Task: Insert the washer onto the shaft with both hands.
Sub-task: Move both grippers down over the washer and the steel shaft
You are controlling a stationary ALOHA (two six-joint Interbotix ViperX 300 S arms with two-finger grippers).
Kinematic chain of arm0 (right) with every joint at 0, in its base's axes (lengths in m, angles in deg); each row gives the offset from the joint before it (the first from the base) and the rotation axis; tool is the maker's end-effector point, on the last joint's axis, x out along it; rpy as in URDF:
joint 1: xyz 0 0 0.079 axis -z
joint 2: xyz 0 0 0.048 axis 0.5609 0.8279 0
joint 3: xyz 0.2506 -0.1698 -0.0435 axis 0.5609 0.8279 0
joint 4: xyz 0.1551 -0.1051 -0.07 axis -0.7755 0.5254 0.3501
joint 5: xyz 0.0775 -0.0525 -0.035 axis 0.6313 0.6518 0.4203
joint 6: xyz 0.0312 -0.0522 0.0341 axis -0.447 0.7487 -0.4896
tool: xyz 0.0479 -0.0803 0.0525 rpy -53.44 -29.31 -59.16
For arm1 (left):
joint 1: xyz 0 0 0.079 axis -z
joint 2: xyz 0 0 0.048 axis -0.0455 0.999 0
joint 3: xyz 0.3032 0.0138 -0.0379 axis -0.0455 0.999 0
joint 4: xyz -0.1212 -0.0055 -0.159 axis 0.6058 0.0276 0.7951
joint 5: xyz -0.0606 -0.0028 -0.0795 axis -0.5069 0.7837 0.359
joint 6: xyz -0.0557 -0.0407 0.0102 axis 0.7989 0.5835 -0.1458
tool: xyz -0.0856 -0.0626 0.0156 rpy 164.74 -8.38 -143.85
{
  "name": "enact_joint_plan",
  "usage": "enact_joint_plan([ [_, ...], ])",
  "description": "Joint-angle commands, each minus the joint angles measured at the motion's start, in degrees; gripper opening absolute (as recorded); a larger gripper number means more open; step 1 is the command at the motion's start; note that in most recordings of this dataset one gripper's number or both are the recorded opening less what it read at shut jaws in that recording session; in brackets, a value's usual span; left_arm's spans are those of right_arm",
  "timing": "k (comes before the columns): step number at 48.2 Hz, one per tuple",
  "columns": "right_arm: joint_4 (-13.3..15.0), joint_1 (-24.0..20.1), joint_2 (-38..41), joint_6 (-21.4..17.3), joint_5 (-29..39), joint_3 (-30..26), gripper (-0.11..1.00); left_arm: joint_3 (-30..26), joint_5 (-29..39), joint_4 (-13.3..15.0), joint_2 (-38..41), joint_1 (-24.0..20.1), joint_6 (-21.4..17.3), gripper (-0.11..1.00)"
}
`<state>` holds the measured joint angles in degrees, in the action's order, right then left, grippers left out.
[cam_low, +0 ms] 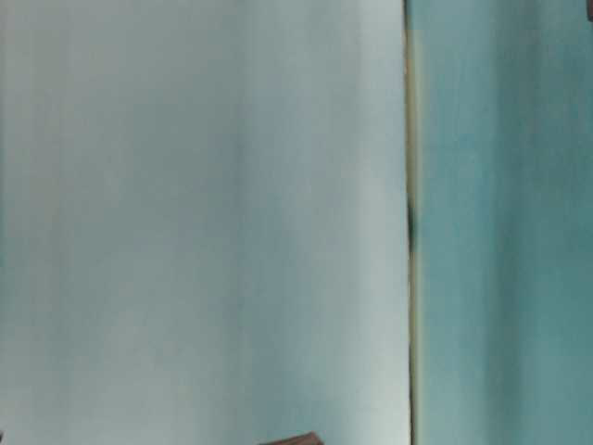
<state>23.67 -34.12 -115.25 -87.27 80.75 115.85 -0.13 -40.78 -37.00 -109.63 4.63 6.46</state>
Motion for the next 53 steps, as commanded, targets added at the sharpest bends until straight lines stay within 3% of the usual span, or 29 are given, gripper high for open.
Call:
enact_joint_plan([
  [1, 0.8, -0.1, 1.0, -0.1, 0.5, -1.8, -0.1, -2.5, 0.4, -0.2, 1.1, 0.0, 0.0, 0.02],
  [25, 1.9, -0.6, 10.7, 1.7, 8.3, -7.1, -0.09, -3.7, 0.4, -0.2, 8.2, 0.1, 0.3, 0.02],
  [34, 1.9, -0.6, 13.9, 3.3, 8.9, -8.6, 0.04, -3.7, 0.5, -0.2, 9.0, 0.1, 0.6, 0.04],
  [39, 1.9, -0.6, 15.2, 3.3, 9.6, -9.3, 0.24, -3.5, 0.6, -0.2, 9.3, 0.1, 0.9, 0.24],
  [49, 3.2, -1.1, 18.8, 3.5, 12.9, -11.5, 0.82, -3.3, 1.1, -0.2, 12.6, 0.1, 0.4, 0.85],
  [51, 3.4, -1.1, 19.4, 3.5, 13.1, -12.0, 0.85, -3.3, 1.1, -0.2, 13.4, 0.1, 0.1, 0.92],
  [53, 3.6, -1.2, 20.0, 3.5, 13.1, -12.3, 0.83, -3.5, 1.1, -0.3, 14.2, 0.1, 0.0, 0.91],
])
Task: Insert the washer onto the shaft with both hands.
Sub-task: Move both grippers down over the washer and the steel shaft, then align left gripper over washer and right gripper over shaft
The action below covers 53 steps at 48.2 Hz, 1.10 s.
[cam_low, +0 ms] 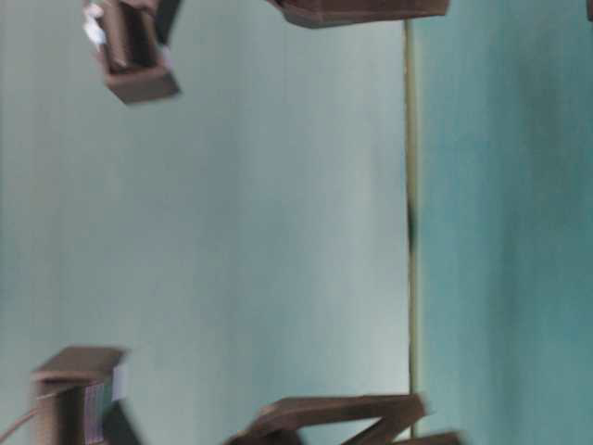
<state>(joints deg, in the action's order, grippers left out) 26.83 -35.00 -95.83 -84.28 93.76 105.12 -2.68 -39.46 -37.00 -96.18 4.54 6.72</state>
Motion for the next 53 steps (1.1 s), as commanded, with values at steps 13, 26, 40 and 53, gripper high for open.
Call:
enact_joint_plan([
  [13, 0.6, -0.3, 2.1, 0.4, -1.6, -1.8, 0.83, -1.5, 0.0, -0.2, 2.9, 0.1, 0.0, 0.88],
  [26, 0.5, -0.3, 2.9, 0.5, -5.4, -0.4, 0.82, -1.6, -0.3, -0.3, 4.2, -0.1, -0.3, 0.88],
  [40, 0.5, -0.4, 4.9, 0.7, -6.3, -0.2, 0.81, -1.8, -1.7, -0.3, 7.9, -0.2, -0.2, 0.88],
  [53, 0.5, -0.4, 6.9, 0.6, -8.2, 0.0, 0.81, -3.3, -3.2, -0.3, 10.9, -0.3, -0.2, 0.88],
])
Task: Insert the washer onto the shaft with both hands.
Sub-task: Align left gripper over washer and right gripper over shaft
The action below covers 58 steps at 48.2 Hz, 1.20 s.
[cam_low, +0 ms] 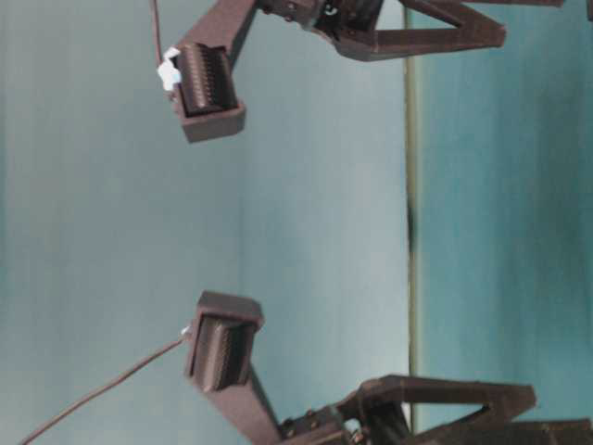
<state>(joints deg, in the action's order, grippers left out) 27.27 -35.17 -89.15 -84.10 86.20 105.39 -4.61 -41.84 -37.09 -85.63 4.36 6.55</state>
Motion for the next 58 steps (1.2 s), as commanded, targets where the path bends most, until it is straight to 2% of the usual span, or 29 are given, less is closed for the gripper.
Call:
enact_joint_plan([
  [1, 0.2, -0.2, 0.3, 0.4, -0.7, -0.3, 0.81, -1.6, -0.9, -0.2, 0.6, -0.1, 0.0, 0.88],
  [13, 0.1, -0.2, 1.4, 0.5, -1.2, -0.3, 0.81, -1.8, -2.2, -0.2, 4.0, -0.2, 0.0, 0.88],
  [58, 0.1, 0.1, 3.3, 0.6, -5.4, 1.6, 0.81, -0.9, -6.9, -0.4, 6.9, -1.3, -0.2, 0.87],
])
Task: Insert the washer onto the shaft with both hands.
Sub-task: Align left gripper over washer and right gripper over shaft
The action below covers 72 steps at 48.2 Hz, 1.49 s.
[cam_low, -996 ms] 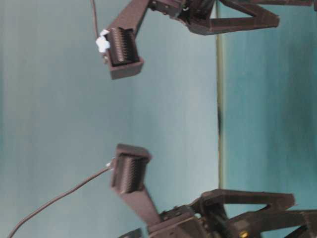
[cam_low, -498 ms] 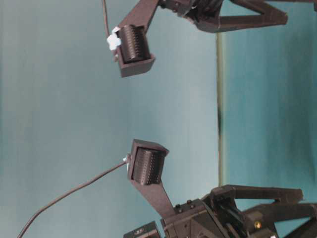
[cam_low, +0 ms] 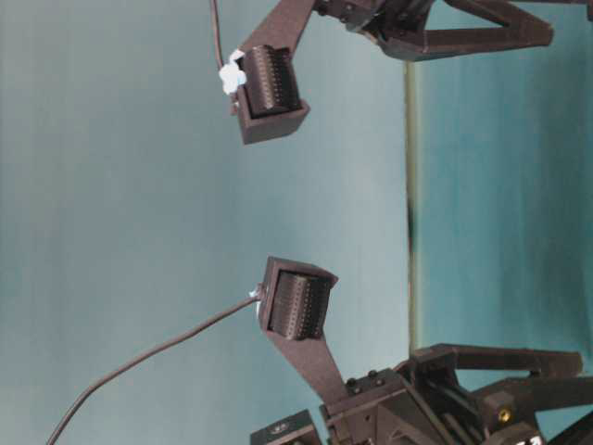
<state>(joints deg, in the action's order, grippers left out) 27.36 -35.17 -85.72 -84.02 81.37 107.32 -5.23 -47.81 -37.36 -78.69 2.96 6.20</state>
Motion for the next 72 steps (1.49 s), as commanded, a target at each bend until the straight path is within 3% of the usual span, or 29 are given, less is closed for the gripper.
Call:
enact_joint_plan([
  [1, 0.1, 0.2, -0.1, 0.5, -0.6, -0.3, 0.81, -0.3, -1.0, -0.2, 0.1, 0.1, 0.3, 0.87],
  [46, 0.1, 0.5, -0.2, 0.7, -0.6, 0.0, 0.81, 0.0, 0.3, -0.2, 0.1, 1.1, 0.1, 0.87],
  [72, 0.0, 0.6, 0.8, 3.7, 2.5, -0.2, 0.77, 0.0, 1.0, -0.1, 0.1, 1.1, -0.2, 0.87],
])
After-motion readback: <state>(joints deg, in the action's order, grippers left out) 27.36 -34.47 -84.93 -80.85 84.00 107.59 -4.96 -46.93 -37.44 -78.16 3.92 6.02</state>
